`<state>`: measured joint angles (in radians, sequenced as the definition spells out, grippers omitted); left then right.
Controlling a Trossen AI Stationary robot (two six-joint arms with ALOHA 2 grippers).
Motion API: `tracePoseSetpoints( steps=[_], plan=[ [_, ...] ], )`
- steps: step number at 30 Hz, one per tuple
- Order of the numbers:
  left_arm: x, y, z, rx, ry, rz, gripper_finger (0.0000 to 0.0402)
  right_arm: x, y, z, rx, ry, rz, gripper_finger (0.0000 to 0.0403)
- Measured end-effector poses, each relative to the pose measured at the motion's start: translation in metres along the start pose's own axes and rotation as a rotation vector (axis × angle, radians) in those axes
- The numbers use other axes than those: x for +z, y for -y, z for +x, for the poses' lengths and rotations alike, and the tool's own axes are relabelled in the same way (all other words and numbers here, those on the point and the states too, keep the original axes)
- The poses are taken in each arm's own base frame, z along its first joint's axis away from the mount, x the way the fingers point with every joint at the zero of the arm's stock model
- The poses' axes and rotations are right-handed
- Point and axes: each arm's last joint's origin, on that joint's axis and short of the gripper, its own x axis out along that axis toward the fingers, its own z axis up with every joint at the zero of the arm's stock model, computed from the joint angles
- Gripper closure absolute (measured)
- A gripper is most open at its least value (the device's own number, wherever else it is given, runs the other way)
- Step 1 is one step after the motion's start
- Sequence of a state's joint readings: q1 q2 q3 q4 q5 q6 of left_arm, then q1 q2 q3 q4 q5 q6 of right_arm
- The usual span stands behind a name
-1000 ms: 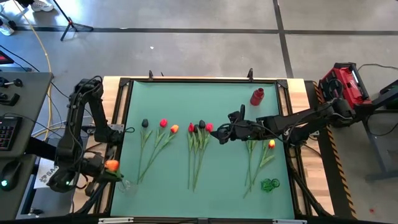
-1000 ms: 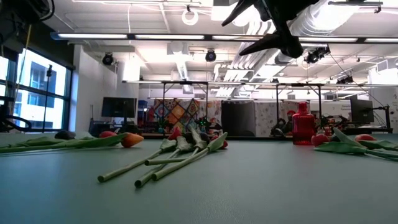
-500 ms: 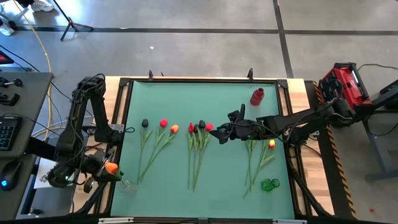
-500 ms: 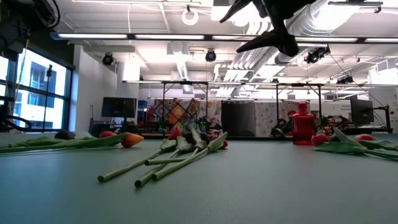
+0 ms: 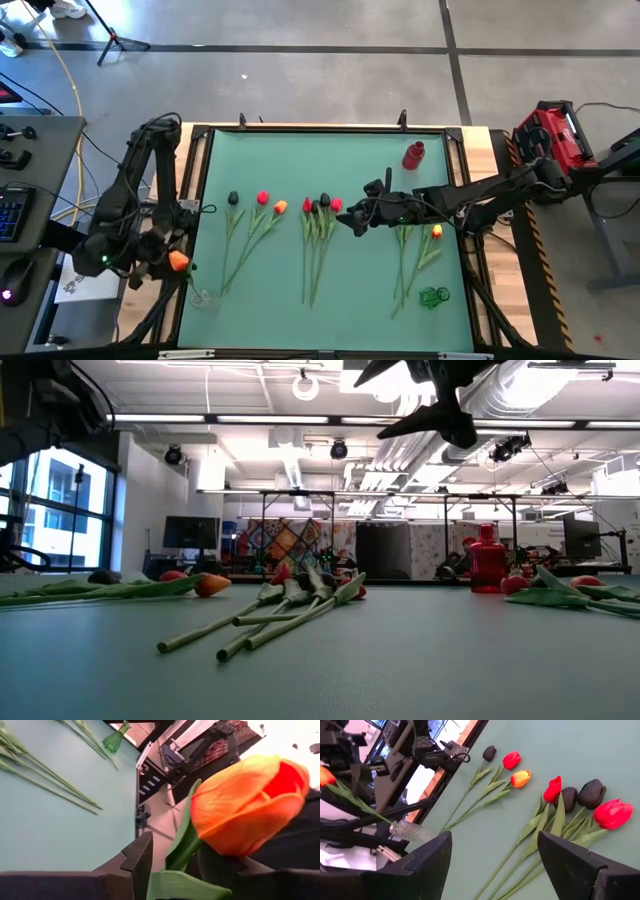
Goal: Sort flowers into vase by color
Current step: Put the orange tulip into the transparent vase
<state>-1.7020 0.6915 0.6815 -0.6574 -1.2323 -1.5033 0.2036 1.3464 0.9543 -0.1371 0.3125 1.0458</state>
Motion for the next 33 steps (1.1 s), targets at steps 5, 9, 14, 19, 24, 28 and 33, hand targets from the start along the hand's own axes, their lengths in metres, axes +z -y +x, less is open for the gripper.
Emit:
tracePoseSetpoints(
  steps=[5,9,14,19,24,28,33],
  plan=[
    [0.015,0.003,-0.005,-0.051,0.012,-0.045,0.0265,-0.003,-0.002,-0.001,0.011,-0.013,-0.006,0.0122],
    [0.030,0.006,-0.010,-0.068,0.083,-0.003,0.0265,-0.005,-0.003,-0.002,0.016,-0.018,-0.009,0.0122],
    [0.045,0.016,-0.014,-0.059,0.135,0.079,0.0265,-0.005,-0.004,-0.002,0.022,-0.017,-0.008,0.0122],
    [0.061,0.025,-0.018,-0.020,0.214,0.135,0.0265,-0.004,-0.005,-0.002,0.036,-0.011,-0.003,0.0122],
    [0.073,0.028,-0.019,0.041,0.305,0.143,0.0265,-0.007,-0.007,-0.003,0.039,-0.011,-0.021,0.0122],
    [0.082,0.030,-0.019,0.084,0.354,0.150,0.0265,-0.009,-0.008,-0.004,0.042,-0.014,-0.030,0.0122],
    [0.086,0.031,-0.019,0.106,0.380,0.147,0.0265,-0.009,-0.008,-0.004,0.045,-0.020,-0.031,0.0122]
  ],
)
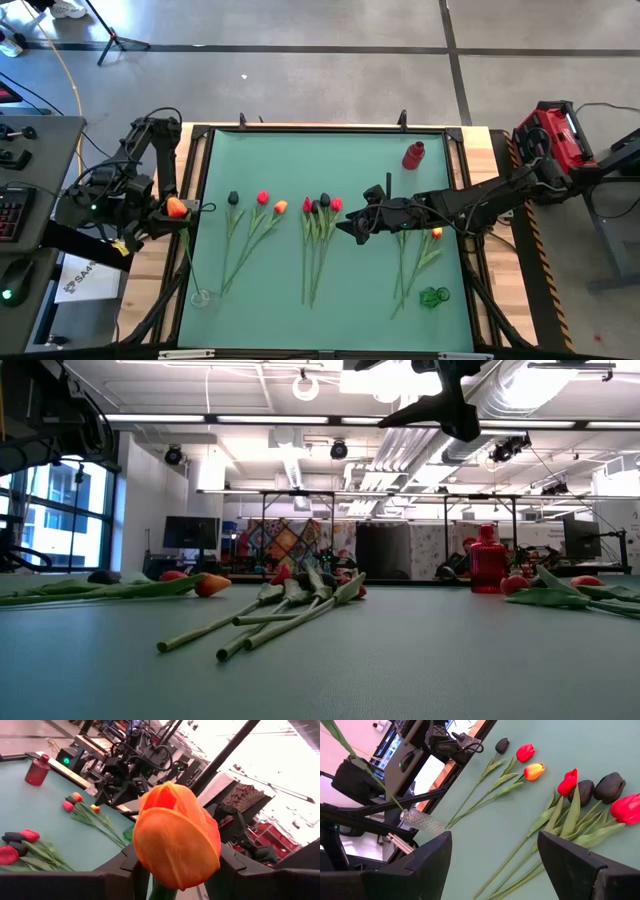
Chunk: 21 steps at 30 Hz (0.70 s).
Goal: Sort flowers into vase by color
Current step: Put the orange tulip into the transparent vase
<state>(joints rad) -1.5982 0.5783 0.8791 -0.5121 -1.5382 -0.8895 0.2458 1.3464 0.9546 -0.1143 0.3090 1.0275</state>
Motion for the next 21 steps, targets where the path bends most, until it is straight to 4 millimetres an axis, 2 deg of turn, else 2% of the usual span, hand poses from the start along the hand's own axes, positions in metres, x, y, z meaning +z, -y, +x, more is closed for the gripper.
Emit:
tracePoseSetpoints(
  steps=[6,11,16,21],
  plan=[
    [-0.002,0.001,0.000,-0.025,-0.032,0.010,0.0269,-0.004,-0.002,-0.001,0.020,-0.028,-0.022,0.0122],
    [-0.013,0.010,0.006,-0.077,-0.120,0.071,0.0283,-0.006,-0.005,-0.002,0.051,-0.052,-0.044,0.0122],
    [-0.024,0.021,0.019,-0.090,-0.176,0.061,0.0296,-0.006,-0.007,-0.002,0.075,-0.058,-0.053,0.0122],
    [-0.029,0.027,0.041,-0.061,-0.174,0.074,0.0298,-0.006,-0.008,-0.002,0.081,-0.053,-0.058,0.0122]
  ],
)
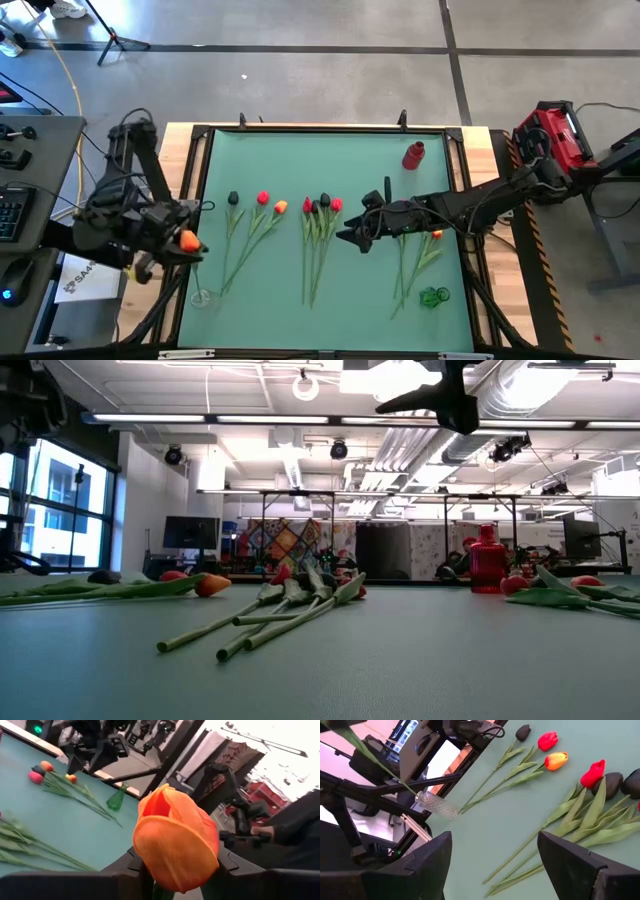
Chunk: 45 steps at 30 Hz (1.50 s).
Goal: Sort flowers into vase by color
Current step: Put the orange tulip into the transparent vase
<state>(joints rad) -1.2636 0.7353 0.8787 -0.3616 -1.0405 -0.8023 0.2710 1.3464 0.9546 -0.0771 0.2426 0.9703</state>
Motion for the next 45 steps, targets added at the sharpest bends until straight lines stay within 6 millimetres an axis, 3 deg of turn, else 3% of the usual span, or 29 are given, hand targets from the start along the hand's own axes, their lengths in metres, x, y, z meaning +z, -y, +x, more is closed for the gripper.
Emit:
tracePoseSetpoints(
  steps=[6,16,24,34,39,45],
  plan=[
    [0.017,-0.009,0.024,0.118,0.133,-0.049,0.0298,0.004,-0.005,0.000,0.051,0.049,-0.012,0.0122],
    [0.041,-0.034,0.030,0.278,0.254,0.017,0.0298,0.006,-0.010,-0.001,0.095,0.074,-0.028,0.0122],
    [0.045,-0.039,0.034,0.288,0.249,0.046,0.0298,0.001,-0.014,-0.002,0.115,0.053,-0.046,0.0122],
    [0.050,-0.055,0.062,0.425,0.281,0.018,0.0299,0.005,-0.017,-0.003,0.148,0.090,-0.050,0.0122],
    [0.054,-0.059,0.060,0.420,0.281,0.018,0.0314,0.012,-0.020,-0.003,0.194,0.140,-0.057,0.0122],
    [0.055,-0.059,0.051,0.260,0.164,0.000,0.0348,0.002,-0.025,-0.005,0.208,0.101,-0.066,0.0122]
  ],
)
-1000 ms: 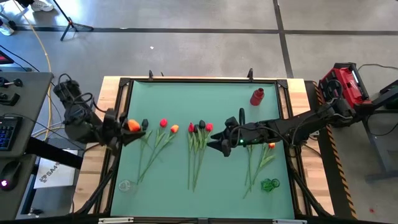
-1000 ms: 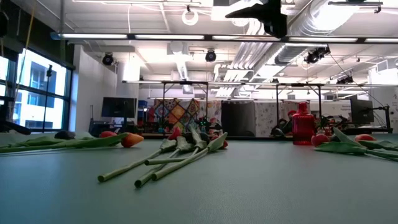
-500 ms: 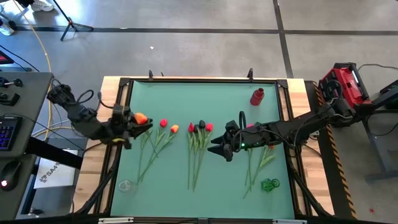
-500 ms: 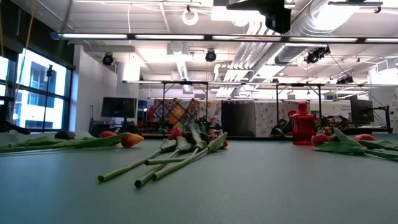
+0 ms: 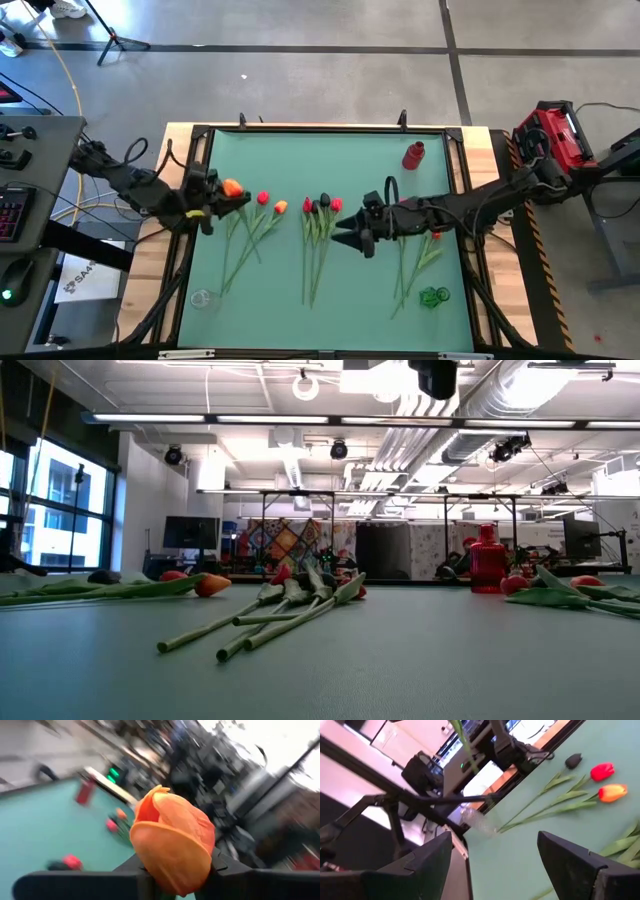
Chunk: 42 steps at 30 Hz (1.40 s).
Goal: Sort flowers into vase by color
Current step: Put the orange tulip into the transparent vase
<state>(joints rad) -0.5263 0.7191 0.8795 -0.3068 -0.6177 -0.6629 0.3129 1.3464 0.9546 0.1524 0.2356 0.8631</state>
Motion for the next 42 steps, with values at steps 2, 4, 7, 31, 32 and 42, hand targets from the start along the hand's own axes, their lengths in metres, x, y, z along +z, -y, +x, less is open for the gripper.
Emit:
tracePoseSetpoints(
  steps=[2,4,7,31,32,42],
  plan=[
    [-0.003,-0.001,-0.003,-0.049,-0.072,0.004,0.0363,-0.003,-0.002,-0.001,0.007,-0.007,-0.003,0.0122],
    [-0.006,0.000,-0.006,-0.107,-0.137,0.014,0.0377,-0.005,-0.004,-0.001,0.006,-0.005,-0.005,0.0122],
    [-0.008,0.001,-0.007,-0.147,-0.182,0.020,0.0395,-0.006,-0.005,-0.002,0.006,-0.003,-0.006,0.0122],
    [0.007,0.040,-0.043,-0.501,-0.432,-0.045,0.0399,-0.016,-0.020,-0.007,0.069,0.010,0.028,0.0122],
    [0.006,0.041,-0.043,-0.498,-0.424,-0.040,0.0399,-0.016,-0.021,-0.007,0.070,0.007,0.031,0.0122],
    [-0.006,0.046,-0.046,-0.420,-0.339,0.221,0.0399,-0.016,-0.020,-0.008,0.036,0.043,0.075,0.0122]
  ],
)
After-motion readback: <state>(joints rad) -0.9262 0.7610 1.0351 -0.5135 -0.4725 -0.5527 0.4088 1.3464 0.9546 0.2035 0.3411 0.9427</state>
